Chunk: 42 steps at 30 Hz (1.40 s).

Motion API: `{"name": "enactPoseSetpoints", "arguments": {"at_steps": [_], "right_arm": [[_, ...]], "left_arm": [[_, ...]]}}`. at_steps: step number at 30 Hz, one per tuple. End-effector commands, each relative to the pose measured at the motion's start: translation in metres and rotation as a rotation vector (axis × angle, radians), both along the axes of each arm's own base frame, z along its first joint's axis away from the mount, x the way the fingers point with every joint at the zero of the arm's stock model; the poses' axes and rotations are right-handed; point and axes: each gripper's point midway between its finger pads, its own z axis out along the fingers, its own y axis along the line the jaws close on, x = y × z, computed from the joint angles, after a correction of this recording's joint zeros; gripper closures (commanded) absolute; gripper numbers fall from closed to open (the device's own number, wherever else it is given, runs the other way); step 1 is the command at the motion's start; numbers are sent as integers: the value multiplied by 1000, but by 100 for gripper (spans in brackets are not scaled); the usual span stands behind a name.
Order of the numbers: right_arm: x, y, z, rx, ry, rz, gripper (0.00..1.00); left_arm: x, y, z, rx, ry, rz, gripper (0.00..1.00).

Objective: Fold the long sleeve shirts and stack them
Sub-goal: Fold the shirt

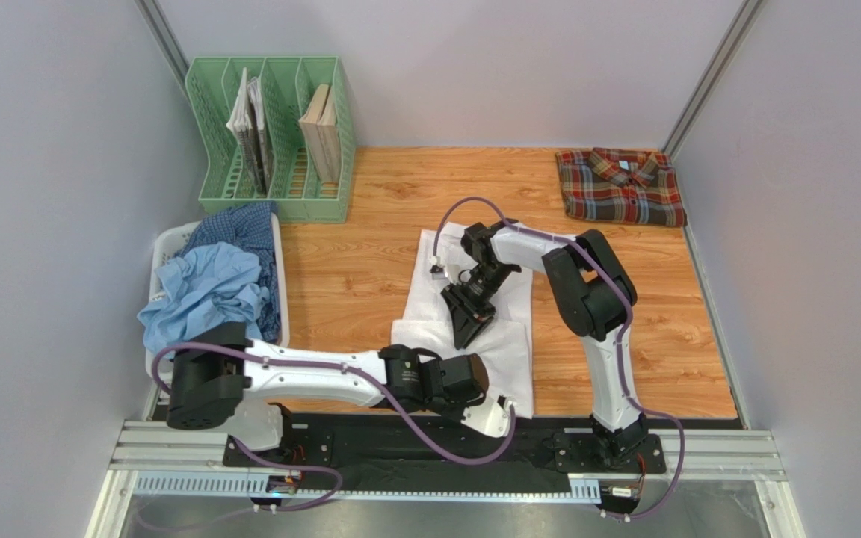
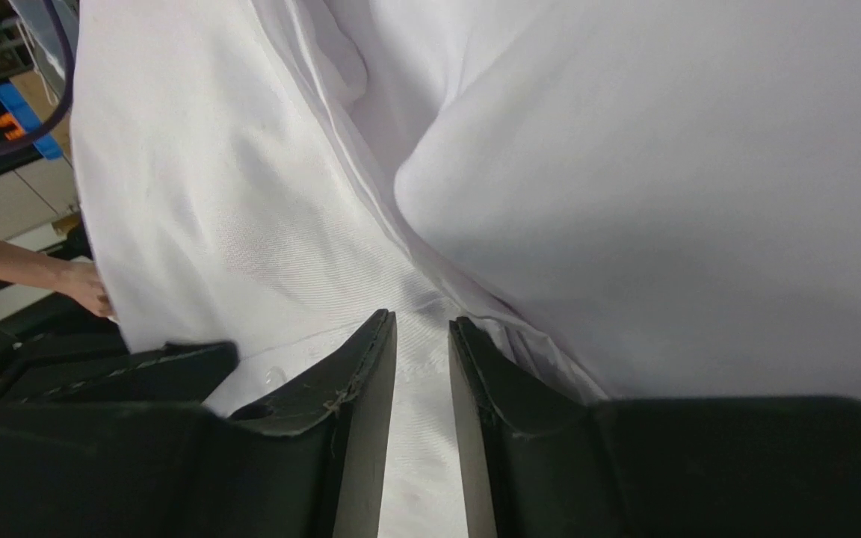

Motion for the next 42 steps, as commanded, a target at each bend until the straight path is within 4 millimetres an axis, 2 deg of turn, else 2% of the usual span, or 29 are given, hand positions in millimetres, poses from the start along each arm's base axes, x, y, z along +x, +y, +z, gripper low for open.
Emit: {"name": "enactPoseSetpoints", "arguments": {"at_steps": [1, 2, 5, 7, 8, 10, 11, 12, 13, 15, 18, 22, 24, 25, 27, 28, 29, 30, 32, 34, 36, 37, 38, 40, 42], "right_arm": [[7, 10, 41, 102, -145, 81, 64], [14, 13, 57, 132, -176, 78, 62], [32, 8, 75, 144, -229, 63, 57], [48, -3, 74, 114, -256, 38, 56], [56, -7, 73, 103, -270, 27, 56], [77, -15, 73, 100, -284, -12, 56], [85, -17, 72, 97, -290, -25, 55], [100, -23, 73, 91, -311, -53, 55], [108, -27, 73, 86, -317, -71, 55], [124, -39, 72, 61, -333, -114, 55], [137, -52, 67, 28, -349, -140, 55], [134, -64, 61, 1, -341, -140, 55], [131, -68, 56, -14, -339, -141, 55], [128, -68, 54, -16, -338, -133, 55], [124, -71, 46, -30, -323, -131, 55], [125, -71, 44, -33, -323, -131, 55], [124, -72, 41, -37, -322, -129, 55], [125, -74, 35, -49, -330, -129, 55], [124, -75, 27, -59, -331, -124, 55], [121, -75, 12, -85, -323, -110, 55], [113, -74, -2, -102, -306, -79, 57], [111, -73, -5, -106, -305, -72, 58], [107, -72, -10, -111, -300, -63, 60], [100, -70, -17, -109, -294, -50, 61], [94, -64, -20, -102, -300, -37, 63]], "left_arm": [[-77, 35, 41, 75, 408, -40, 100], [-83, 37, 51, 76, 445, -33, 100], [-89, 36, 72, 91, 557, -17, 100], [-80, 33, 83, 75, 592, 6, 100], [-79, 29, 94, 60, 612, -5, 100], [-63, 27, 93, 83, 615, -11, 100], [-61, 24, 101, 81, 639, -29, 100], [-56, 20, 94, 110, 656, -31, 100], [-43, 19, 92, 111, 653, -52, 100], [-31, 10, 90, 132, 674, -78, 100], [1, -3, 81, 148, 662, -144, 100], [48, -20, 63, 152, 660, -181, 99], [70, -32, 50, 151, 629, -223, 95], [83, -34, 46, 147, 608, -213, 83], [109, -43, 38, 131, 557, -192, 73], [122, -41, 39, 117, 552, -161, 64], [130, -42, 48, 82, 547, -142, 62], [135, -41, 55, 52, 555, -117, 52], [140, -35, 76, -30, 577, -42, 49], [139, -27, 84, -82, 604, 28, 47], [129, -13, 76, -98, 593, 62, 47], [125, -4, 55, -87, 603, 113, 46], [123, 0, 62, -120, 582, 125, 46], [120, 8, 48, -142, 574, 168, 46], [118, 13, 53, -164, 566, 209, 46]]}}
